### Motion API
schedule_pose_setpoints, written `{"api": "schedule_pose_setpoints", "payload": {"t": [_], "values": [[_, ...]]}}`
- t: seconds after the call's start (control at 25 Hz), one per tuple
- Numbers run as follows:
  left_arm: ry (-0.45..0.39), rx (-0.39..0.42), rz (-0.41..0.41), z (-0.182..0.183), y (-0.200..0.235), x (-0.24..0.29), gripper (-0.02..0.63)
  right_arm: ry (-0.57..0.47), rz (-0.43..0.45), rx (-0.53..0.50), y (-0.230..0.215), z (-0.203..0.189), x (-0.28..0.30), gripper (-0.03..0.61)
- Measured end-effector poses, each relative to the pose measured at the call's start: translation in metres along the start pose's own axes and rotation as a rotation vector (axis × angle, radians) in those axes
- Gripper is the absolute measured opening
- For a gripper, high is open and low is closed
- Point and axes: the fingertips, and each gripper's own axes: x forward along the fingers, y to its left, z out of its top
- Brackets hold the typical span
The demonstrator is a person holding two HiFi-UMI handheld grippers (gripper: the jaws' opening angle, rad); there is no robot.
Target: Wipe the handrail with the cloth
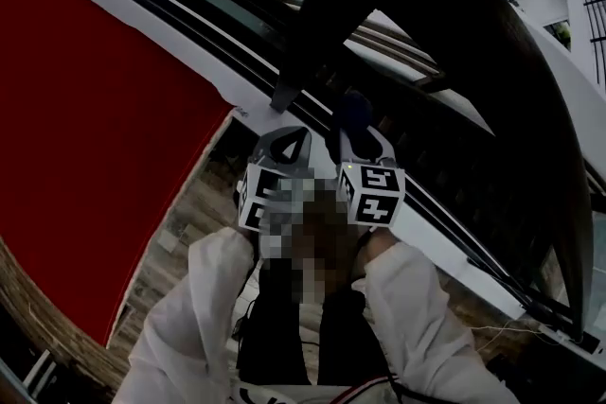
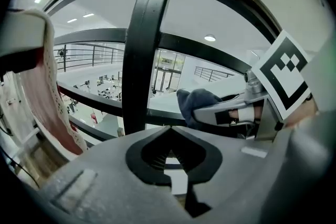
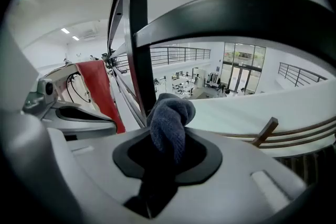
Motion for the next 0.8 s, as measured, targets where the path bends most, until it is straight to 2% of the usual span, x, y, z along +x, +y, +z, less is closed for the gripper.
{"api": "schedule_pose_setpoints", "payload": {"t": [0.32, 0.6, 0.8], "values": [[-0.004, 0.014, 0.012, 0.008, 0.001, 0.005, 0.003, -0.034, 0.038, -0.013, 0.009, 0.026, 0.023, 0.092], [-0.004, -0.011, 0.011, 0.000, 0.016, 0.013, 0.003, -0.001, 0.047, -0.062, 0.020, 0.026, 0.065, 0.092], [-0.002, -0.020, 0.023, 0.003, 0.009, 0.004, 0.003, 0.001, 0.051, -0.108, 0.014, 0.029, 0.054, 0.095]]}}
